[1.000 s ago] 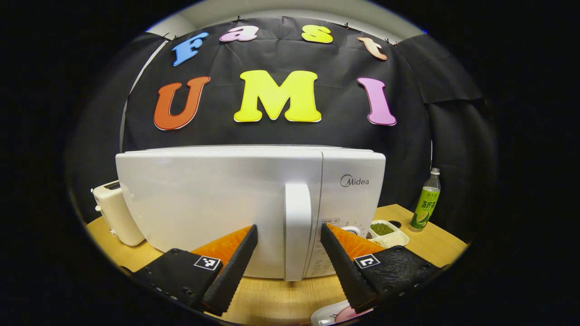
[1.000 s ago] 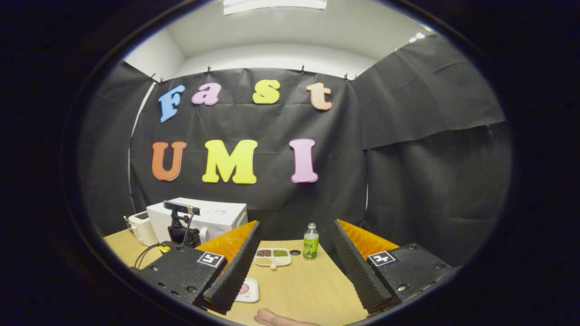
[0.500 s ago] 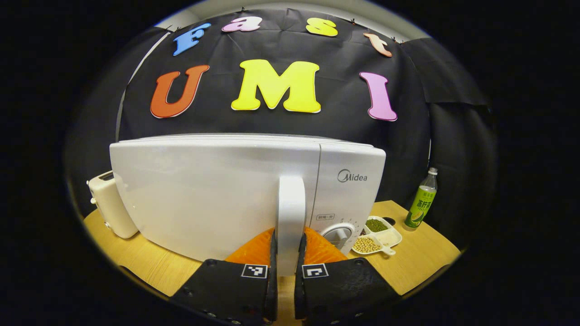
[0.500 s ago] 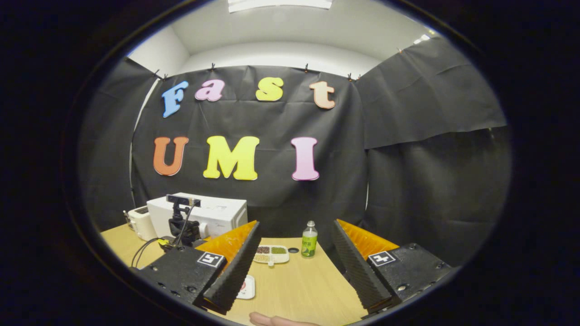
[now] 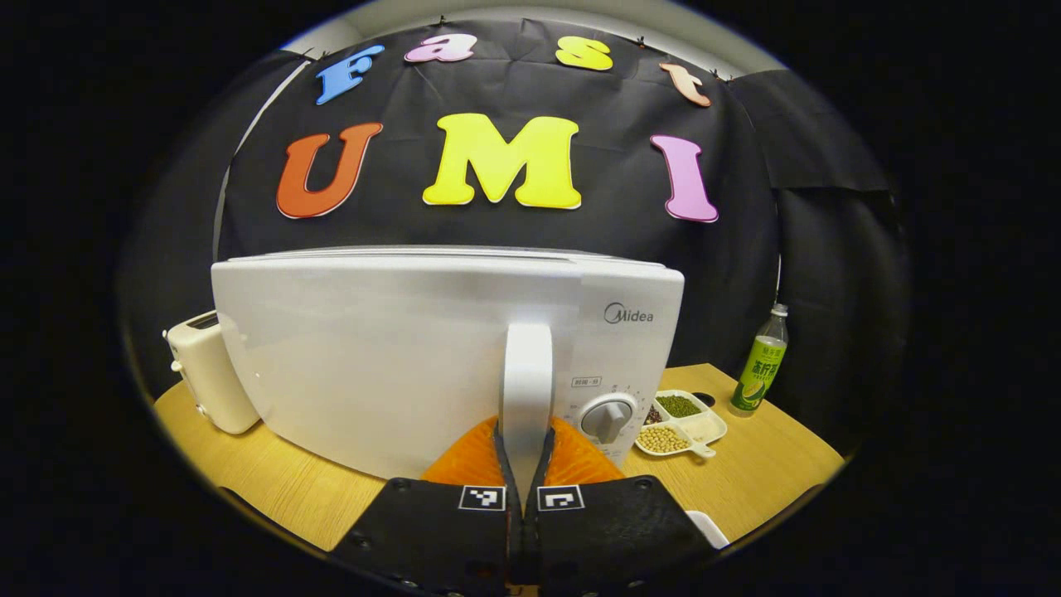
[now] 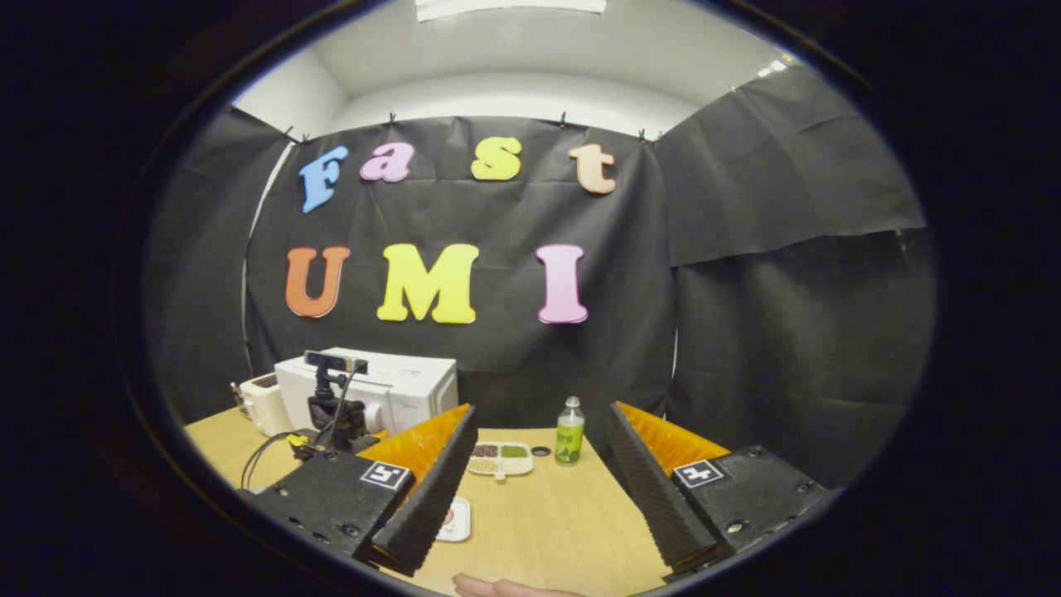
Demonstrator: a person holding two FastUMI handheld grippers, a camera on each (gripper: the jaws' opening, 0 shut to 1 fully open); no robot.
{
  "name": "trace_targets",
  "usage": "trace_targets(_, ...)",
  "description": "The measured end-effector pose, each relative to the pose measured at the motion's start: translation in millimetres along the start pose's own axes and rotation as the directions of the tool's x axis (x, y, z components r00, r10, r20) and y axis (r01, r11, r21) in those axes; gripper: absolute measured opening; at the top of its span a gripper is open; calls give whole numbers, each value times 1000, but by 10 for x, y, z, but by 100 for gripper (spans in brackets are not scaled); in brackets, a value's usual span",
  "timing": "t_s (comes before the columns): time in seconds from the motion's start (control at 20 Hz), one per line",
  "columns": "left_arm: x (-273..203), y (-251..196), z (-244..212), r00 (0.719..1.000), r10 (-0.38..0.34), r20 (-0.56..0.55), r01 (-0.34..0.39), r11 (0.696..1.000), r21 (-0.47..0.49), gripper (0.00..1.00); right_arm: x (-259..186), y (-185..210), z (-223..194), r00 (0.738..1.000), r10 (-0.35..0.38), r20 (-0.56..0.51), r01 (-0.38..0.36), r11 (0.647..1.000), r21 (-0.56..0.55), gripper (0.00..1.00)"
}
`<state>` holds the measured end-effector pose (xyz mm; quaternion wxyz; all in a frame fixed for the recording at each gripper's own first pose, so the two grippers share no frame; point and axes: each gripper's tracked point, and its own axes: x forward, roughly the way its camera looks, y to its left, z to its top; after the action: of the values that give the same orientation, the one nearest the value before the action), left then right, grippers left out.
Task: Open the microwave oven with the left hand, put the food in, and close the microwave oven.
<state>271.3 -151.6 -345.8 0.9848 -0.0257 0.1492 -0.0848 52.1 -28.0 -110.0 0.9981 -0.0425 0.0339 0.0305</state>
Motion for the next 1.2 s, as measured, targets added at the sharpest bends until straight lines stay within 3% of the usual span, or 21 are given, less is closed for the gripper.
trace_targets(0.05,-96,10,-28,1000,-17,7,17,1000,7,0,-4,3,-22,1000,-2,-3,2,1000,0,100)
trace_targets(0.2,-406,47,-107,994,-109,1,109,994,-16,0,-107,88,-53,1000,9,-3,-9,1000,19,100)
trace_targets(0.25,-511,70,-107,991,-134,11,134,991,-13,0,-154,163,-75,1000,25,-9,-25,999,29,92)
trace_targets(0.3,-619,111,-129,989,-145,12,145,989,-3,0,-204,260,-88,999,49,-13,-49,998,37,92)
trace_targets(0.35,-715,153,-132,988,-152,24,152,988,8,0,-245,337,-89,998,68,-13,-67,997,42,100)
trace_targets(0.5,-993,297,-198,986,-166,17,165,985,52,0,-369,444,-58,997,83,1,-83,995,49,100)
trace_targets(0.55,-1088,368,-232,985,-173,12,172,984,45,0,-450,515,-66,995,95,3,-95,994,54,92)
trace_targets(0.65,-1314,492,-271,983,-184,11,184,983,22,0,-583,650,-57,992,128,10,-128,990,54,92)
trace_targets(0.7,-1426,567,-284,983,-183,14,183,983,30,0,-629,702,-43,990,140,16,-140,989,44,100)
trace_targets(0.75,-1534,667,-296,984,-178,21,177,983,43,0,-673,739,-47,989,148,22,-148,988,34,92)
trace_targets(0.8,-1655,790,-316,986,-165,24,164,985,50,0,-714,771,-37,988,154,27,-155,988,28,92)
trace_targets(0.85,-1793,924,-350,988,-153,27,151,986,65,8,-749,807,-33,986,163,27,-164,986,25,100)
trace_targets(0.9,-1972,1143,-396,994,-106,26,103,990,94,13,-775,856,-54,984,176,25,-177,984,24,92)
trace_targets(1.0,-2329,1618,-405,999,-2,54,-6,990,143,30,-801,922,-80,981,194,22,-195,980,28,92)
trace_targets(1.15,-2839,1968,-392,995,72,65,-79,989,124,93,-728,1014,-155,978,210,5,-210,978,20,92)
trace_targets(1.2,-2963,2097,-361,992,108,64,-115,987,113,93,-674,1051,-182,977,213,-7,-213,977,13,100)
